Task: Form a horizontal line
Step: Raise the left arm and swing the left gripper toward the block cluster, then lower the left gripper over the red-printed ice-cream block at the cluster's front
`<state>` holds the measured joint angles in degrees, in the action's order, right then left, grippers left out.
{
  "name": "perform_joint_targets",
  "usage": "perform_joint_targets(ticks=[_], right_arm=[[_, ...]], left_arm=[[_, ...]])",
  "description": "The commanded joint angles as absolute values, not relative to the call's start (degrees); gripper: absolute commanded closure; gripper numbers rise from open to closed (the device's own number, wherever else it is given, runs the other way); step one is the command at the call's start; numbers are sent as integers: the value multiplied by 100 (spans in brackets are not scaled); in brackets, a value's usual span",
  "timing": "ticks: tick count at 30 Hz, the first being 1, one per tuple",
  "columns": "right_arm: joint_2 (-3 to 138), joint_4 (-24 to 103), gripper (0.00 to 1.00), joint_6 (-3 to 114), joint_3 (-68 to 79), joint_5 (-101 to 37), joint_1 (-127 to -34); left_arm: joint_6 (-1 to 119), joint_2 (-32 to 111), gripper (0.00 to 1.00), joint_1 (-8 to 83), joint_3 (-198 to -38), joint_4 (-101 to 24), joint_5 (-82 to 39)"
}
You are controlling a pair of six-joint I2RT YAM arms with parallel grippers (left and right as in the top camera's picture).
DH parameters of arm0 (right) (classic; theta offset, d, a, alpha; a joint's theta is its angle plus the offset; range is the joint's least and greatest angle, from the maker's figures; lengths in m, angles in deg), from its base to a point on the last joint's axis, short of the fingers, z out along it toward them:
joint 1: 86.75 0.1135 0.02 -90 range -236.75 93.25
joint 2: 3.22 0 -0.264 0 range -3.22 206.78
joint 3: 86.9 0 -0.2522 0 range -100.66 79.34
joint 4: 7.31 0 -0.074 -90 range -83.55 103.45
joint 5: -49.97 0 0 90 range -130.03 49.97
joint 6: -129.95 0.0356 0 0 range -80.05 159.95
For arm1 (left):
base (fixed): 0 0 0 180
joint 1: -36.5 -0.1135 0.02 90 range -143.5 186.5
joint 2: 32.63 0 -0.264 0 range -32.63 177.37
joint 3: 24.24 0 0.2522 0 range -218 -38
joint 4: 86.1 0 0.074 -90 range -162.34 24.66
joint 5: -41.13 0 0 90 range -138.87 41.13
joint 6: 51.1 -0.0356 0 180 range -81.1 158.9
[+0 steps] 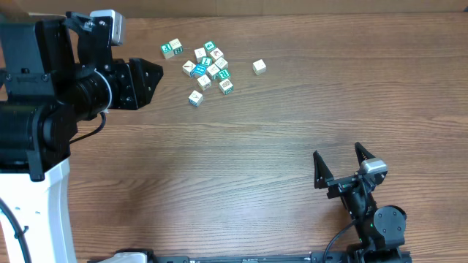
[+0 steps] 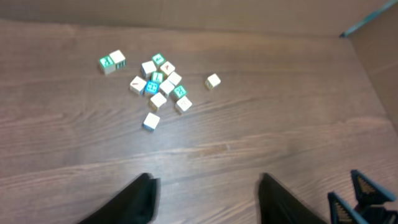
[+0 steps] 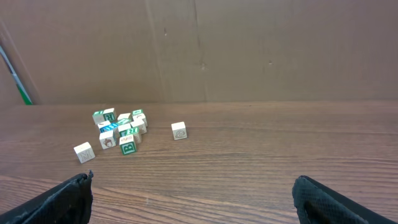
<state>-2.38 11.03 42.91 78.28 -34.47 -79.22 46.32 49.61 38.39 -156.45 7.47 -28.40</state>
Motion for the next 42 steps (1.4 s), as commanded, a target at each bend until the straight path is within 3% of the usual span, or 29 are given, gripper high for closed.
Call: perform_joint_targets(ticks=[1,5,8,21,34,38,42], right_arm=[[-305,1085,0,4267,7887,-3484,-7948],[-305,1085,0,4267,7887,-3484,-7948],[-305,1088,0,4267,7887,-3484,-7948],[-305,1085,0,4267,7887,-3482,-7948],[-305,1085,0,4267,7887,-3484,-7948],[-305,1085,0,4267,7887,-3484,-7948],[-305,1085,0,4267,7887,-3484,-7948]], left_arm=[[4728,5064,57,3878,-15728,887,-2781],[4732,5119,60,3878,-15728,981,-2781],[4756,5138,69,3878,-15728,1032,-2779],[4844,5280,85,3878,-15728,1263,-2701],[5099,6246,94,4121,-15728,2109,-3743],[5248,6616,91,4385,-15728,2081,-3994],[5440,7033,65,4619,-15728,2026,-4231]])
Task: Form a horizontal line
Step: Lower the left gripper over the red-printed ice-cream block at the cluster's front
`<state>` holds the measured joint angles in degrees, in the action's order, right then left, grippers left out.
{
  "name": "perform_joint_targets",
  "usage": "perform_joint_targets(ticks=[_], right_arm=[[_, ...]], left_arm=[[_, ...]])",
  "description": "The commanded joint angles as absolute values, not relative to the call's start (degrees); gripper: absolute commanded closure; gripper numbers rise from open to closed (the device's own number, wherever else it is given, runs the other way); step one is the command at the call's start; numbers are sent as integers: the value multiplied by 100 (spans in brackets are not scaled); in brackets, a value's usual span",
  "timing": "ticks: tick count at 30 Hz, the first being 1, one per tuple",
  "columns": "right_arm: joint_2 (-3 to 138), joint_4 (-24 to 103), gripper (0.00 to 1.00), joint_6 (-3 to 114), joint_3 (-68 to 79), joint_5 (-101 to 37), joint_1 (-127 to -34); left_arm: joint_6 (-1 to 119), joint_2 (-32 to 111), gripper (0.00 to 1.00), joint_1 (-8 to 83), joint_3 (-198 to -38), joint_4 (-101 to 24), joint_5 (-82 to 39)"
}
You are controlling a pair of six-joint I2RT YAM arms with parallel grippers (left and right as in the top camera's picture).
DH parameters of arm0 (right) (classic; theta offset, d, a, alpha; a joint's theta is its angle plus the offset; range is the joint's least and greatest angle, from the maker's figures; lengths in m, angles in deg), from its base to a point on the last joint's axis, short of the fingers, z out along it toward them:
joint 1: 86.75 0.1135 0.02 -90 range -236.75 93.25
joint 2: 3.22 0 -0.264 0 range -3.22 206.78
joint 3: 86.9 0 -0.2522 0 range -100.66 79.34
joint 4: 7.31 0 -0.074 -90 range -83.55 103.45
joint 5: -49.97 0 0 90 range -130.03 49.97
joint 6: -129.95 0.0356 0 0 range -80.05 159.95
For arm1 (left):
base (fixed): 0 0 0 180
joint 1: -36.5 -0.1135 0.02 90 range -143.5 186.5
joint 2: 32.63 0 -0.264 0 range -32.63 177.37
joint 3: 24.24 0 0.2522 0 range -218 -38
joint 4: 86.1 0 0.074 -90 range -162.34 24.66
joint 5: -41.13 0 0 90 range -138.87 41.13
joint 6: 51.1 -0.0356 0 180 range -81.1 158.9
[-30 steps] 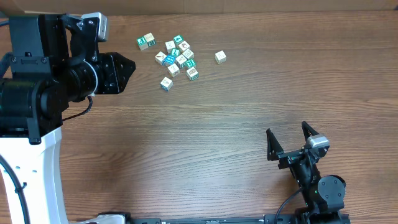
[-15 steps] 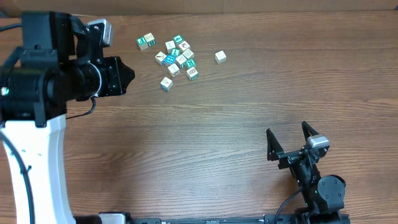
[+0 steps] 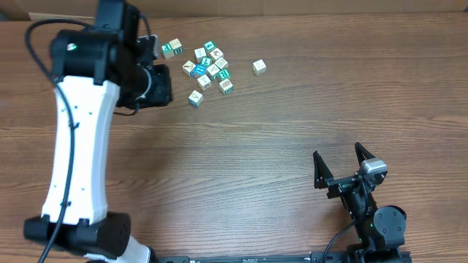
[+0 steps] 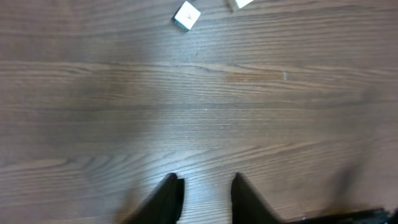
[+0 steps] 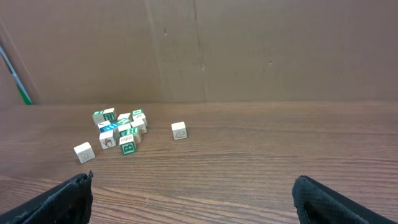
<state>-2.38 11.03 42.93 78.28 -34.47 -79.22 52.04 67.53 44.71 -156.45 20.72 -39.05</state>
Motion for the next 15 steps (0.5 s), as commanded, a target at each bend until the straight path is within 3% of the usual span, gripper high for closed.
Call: perform_joint_targets(ticks=[1,2,11,13,15], right_arm=[[-305,1085,0,4267,7887,-3484,-7948],[-305,1085,0,4267,7887,-3482,-7948],[-305,1085,0,4267,7887,-3484,-7948],[-305,1085,0,4267,7887,-3484,-7948],[-305,1085,0,4267,7887,-3484,-7948]], left_arm=[[5438,7140,55,4667,-15728,2009,-4228],[5434,7252,49,4713,-15728,1985,-4231],[5434,8244,34,4943,-15728,1904,-4631],[5432,8506,27,4963,-15728,1897,-4814],[5434,8716,12,4965,-15728,1851,-4912]])
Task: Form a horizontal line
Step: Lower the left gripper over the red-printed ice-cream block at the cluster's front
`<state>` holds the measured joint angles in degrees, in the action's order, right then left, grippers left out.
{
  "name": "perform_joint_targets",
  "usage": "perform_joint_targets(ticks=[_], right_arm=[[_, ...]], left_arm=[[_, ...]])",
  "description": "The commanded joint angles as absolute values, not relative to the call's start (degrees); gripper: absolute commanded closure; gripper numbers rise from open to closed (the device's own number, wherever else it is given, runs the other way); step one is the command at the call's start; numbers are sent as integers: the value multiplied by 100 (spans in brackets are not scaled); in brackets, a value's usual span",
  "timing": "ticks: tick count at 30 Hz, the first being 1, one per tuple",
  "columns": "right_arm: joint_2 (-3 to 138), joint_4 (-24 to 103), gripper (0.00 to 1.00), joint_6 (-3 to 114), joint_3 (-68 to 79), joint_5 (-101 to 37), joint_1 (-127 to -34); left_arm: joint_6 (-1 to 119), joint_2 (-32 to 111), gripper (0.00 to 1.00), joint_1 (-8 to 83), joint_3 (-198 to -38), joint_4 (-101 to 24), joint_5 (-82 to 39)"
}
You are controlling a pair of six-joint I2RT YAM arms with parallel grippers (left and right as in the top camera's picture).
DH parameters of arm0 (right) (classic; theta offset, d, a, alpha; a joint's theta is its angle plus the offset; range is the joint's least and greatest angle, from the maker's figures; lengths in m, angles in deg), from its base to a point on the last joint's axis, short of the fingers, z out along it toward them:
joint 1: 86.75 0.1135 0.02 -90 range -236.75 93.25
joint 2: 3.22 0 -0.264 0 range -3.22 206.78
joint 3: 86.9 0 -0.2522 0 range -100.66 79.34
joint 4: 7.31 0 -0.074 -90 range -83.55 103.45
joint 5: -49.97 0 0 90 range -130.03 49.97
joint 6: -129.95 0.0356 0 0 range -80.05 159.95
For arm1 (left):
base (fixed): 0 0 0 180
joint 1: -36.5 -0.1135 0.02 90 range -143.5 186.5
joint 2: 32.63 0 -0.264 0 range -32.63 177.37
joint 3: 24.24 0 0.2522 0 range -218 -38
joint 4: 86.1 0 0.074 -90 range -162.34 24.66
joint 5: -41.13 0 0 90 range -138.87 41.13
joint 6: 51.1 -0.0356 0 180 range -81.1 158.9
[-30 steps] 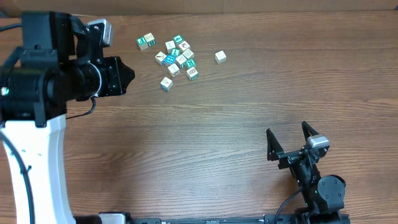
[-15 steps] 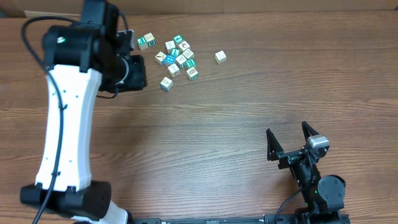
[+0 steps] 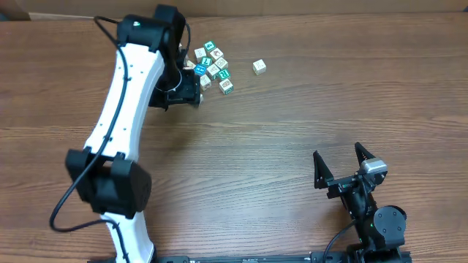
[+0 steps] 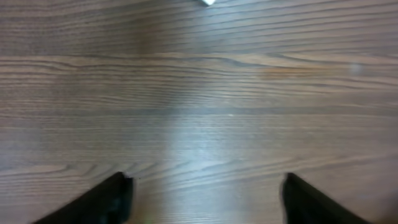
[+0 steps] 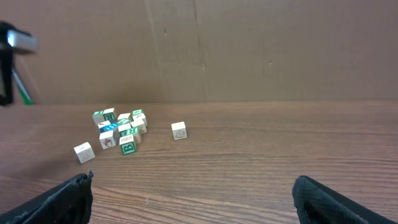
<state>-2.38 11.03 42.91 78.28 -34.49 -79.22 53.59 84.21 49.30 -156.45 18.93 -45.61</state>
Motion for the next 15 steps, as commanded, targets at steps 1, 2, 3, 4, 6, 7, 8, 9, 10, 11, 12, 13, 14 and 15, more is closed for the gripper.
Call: perform_joint_targets(ticks=[1,2,3,4,6,7,8,9,10,11,12,13,14,15], right_arm=[[-305,1085,0,4267,7887,-3482,-7948],[-305,1085,0,4267,7887,-3482,-7948],[-305,1085,0,4267,7887,-3484,-7948],[-305,1085,0,4267,7887,-3484,-7948],[-305,1085,0,4267,7887,-3484,-7948],[-305,1088,0,4267,7887,-3484,-7948],[-305,1085,0,4267,7887,-3484,-7948],[-305,1085,0,4267,7887,-3484,-7948],[-305,1085,0,4267,7887,-3484,-7948],[-305,1085,0,4267,7887,-3482,-7948],[-305,1085,0,4267,7887,-3484,-7948],[-305,1088,0,4267,7887,-3484,-7948],[-305,1085,0,4267,7887,-3484,-7948],[-305,1085,0,4267,7887,-3484,-7948]], left_arm=[[5434,8823,5,4965,-15728,1823,-4928],[5434,8935,5,4965,-15728,1803,-4928],[5434,9040,5,4965,-15728,1775,-4928],[5434,9138,5,4965,-15728,1740,-4928],[5434,9341,2,4965,-15728,1637,-4930],[5432,9413,1,4965,-15728,1576,-4934],[5432,9470,1,4965,-15728,1528,-4934],[5434,9523,2,4963,-15728,1458,-4937],[5434,9560,1,4960,-15728,1349,-4934],[5425,9612,1,4960,-15728,1193,-4937],[5394,9614,0,4960,-15728,1108,-4937],[5285,9636,0,4960,-15728,929,-4934],[5185,9639,2,4960,-15728,743,-4937],[5075,9645,3,4960,-15728,588,-4934]])
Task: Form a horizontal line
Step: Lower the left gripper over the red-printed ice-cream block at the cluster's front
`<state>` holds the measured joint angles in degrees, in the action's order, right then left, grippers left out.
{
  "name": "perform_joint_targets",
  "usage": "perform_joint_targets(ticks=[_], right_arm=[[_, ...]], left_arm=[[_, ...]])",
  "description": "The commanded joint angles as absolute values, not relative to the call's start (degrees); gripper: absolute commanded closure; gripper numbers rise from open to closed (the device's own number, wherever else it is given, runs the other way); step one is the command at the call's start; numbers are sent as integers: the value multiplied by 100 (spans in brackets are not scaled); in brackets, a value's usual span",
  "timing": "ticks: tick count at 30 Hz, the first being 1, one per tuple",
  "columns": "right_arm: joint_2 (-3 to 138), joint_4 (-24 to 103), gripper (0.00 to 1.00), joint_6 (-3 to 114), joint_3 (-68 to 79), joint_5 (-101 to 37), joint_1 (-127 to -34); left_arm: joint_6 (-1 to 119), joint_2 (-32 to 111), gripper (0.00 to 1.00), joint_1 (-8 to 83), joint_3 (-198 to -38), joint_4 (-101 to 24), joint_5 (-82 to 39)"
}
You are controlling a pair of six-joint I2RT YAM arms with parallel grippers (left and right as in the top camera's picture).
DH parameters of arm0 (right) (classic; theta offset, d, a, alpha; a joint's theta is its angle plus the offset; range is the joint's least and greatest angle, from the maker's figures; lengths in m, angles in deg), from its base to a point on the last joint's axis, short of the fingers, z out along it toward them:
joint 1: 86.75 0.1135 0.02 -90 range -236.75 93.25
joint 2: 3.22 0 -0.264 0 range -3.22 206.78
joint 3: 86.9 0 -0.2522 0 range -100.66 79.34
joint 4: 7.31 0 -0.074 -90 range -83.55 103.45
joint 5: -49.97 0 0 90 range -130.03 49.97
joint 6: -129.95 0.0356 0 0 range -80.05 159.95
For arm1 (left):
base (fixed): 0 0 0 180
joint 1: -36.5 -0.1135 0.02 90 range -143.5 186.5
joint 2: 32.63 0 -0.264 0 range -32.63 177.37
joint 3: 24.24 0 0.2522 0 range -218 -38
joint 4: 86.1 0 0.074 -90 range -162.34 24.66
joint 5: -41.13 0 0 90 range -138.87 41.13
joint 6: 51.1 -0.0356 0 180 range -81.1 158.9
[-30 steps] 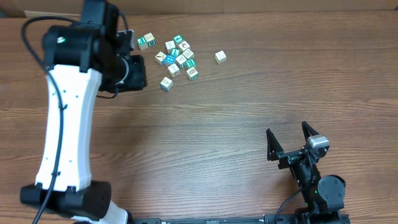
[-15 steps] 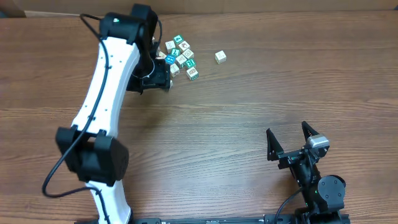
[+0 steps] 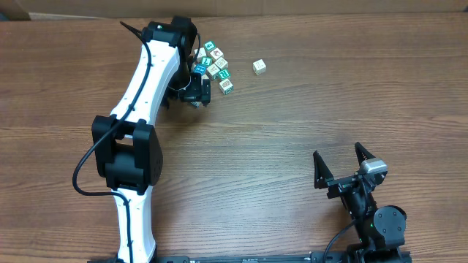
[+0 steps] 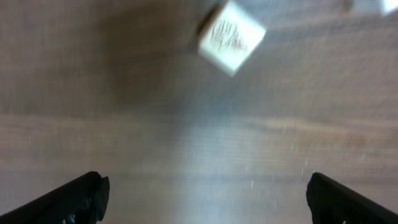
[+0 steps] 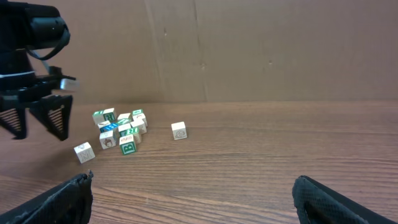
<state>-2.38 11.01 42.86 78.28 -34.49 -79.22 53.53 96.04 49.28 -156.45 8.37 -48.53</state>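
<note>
Several small wooden letter blocks lie in a loose cluster (image 3: 213, 64) at the table's far side, also seen as the cluster (image 5: 121, 127). One lone block (image 3: 259, 67) sits to its right. A stray block (image 5: 83, 152) lies nearest me, blurred as the block (image 4: 231, 37) in the left wrist view. My left gripper (image 3: 197, 91) hangs open just over that stray block, fingers (image 4: 81, 198) spread wide, nothing between them. My right gripper (image 3: 342, 164) rests open near the front right, holding nothing.
A brown cardboard wall (image 5: 199, 50) rises behind the table's far edge. The wooden tabletop (image 3: 292, 131) stretches bare between the blocks and my right gripper. The white left arm (image 3: 146, 80) reaches across the table's left part.
My left gripper has shifted a little right, from beside the stray block to just over it. Its fingers stand farther apart. The block now fills the top of the left wrist view.
My left arm was at the far left, gripper open and high, facing the blocks. Then it stood left of the cluster with jaws close together. Then open again beside the stray block, and now over it. Right arm and blocks stayed put.
</note>
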Motion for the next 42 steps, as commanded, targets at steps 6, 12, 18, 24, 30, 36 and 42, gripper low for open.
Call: perform_joint_targets(ticks=[6,12,18,24,30,36,42], right_arm=[[-305,1085,0,4267,7887,-3484,-7948],[-305,1085,0,4267,7887,-3484,-7948],[-305,1085,0,4267,7887,-3484,-7948],[-305,1085,0,4267,7887,-3484,-7948],[-305,1085,0,4267,7887,-3484,-7948],[-305,1085,0,4267,7887,-3484,-7948],[-305,1085,0,4267,7887,-3482,-7948]], left_arm=[[3910,9647,11,5017,-15726,-4,-4934],[3530,9647,19,5035,-15724,-44,-4937],[3408,9647,20,5035,-15608,-192,-4937],[3412,9647,20,5037,-15136,-636,-4934],[3412,9647,23,5037,-14690,-1156,-4937],[3412,9647,31,5037,-14474,-1397,-4937],[3414,9647,32,5039,-14290,-1652,-4934]])
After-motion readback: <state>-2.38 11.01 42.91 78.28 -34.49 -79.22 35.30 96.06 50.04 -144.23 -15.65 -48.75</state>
